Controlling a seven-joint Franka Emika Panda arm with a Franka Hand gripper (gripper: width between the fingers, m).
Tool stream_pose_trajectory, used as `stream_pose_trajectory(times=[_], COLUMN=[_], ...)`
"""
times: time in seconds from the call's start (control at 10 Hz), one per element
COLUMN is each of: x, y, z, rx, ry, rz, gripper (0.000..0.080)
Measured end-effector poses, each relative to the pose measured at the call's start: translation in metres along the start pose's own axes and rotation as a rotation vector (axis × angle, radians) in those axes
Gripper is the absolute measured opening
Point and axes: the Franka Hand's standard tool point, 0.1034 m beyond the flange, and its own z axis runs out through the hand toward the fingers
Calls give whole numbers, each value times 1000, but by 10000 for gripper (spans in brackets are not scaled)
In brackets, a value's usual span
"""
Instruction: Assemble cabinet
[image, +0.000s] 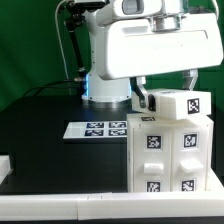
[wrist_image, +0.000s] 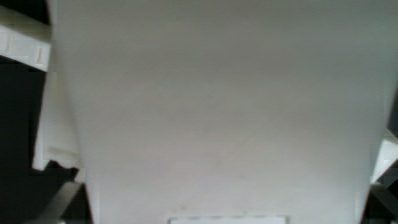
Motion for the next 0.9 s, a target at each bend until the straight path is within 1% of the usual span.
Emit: stream_pose_trajectory(times=[0.6,0.9], x=[0,-2], y=[0,-4], z=[0,0], rx=[1,17], ry=[0,19], rz=[22,345], gripper=[557,557])
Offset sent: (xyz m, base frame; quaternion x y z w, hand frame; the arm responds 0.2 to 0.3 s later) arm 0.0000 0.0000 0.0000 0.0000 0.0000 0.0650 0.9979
